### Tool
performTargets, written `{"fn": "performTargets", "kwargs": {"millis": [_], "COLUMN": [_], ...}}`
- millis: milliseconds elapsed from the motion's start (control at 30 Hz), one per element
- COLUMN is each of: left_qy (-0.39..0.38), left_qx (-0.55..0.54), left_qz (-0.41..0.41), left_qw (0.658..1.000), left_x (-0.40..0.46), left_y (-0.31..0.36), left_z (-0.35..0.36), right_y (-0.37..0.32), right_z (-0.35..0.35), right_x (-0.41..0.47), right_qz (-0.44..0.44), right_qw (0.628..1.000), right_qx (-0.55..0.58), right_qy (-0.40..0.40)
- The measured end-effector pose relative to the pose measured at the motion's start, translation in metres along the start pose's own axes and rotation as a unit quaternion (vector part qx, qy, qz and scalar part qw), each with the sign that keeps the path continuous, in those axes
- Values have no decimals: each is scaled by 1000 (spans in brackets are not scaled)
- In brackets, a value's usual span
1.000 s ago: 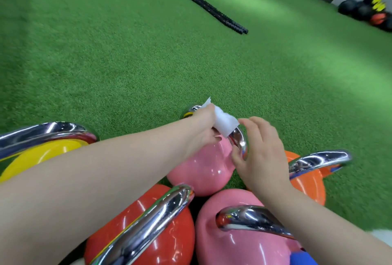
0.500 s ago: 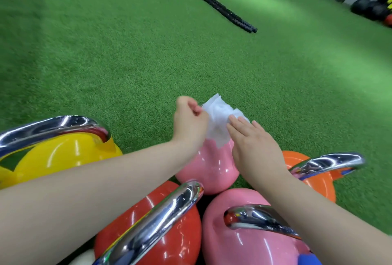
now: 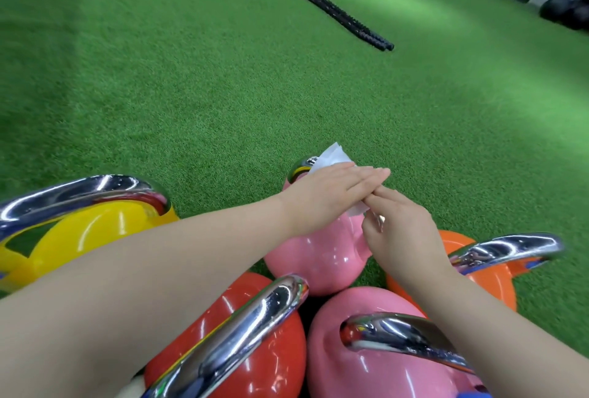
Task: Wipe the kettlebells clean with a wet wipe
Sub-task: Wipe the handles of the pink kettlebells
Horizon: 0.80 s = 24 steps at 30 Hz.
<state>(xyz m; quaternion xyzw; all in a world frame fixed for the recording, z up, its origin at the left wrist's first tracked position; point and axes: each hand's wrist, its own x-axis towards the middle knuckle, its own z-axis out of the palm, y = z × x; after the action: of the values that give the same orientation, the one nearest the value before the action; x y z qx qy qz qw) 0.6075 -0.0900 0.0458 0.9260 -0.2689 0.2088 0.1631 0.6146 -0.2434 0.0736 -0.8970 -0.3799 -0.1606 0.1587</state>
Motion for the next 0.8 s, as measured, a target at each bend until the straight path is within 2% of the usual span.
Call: {"fn": "performTargets", "kwargs": {"millis": [167,367,500,600,733,800], "left_qy": [11,18,41,62,66,70], "left_qx": [83,108,73,2,-114,-121], "left_qz": [37,-51,-97,-171,-316,-345], "left_qw": [996,993,992,983,940,928], "left_x": [-4,-14,-15,-20,-28,-29], "left_y": [-15,-27,-27,-26,-33,-34], "left_z": [-1,2,7,3,3,2], "right_y": [0,6,3,1,-1,-1], "right_z": [1,-4,-8,-12,-16,-16], "right_x": [-5,-6,-4,-3,-2,-1], "right_qz": [71,123,146,167,176,174], "right_qw": [995,990,987,984,983,984], "right_qx": [46,59,64,67,57,37], "right_qy": [61,37,23,10,-15,-29]}}
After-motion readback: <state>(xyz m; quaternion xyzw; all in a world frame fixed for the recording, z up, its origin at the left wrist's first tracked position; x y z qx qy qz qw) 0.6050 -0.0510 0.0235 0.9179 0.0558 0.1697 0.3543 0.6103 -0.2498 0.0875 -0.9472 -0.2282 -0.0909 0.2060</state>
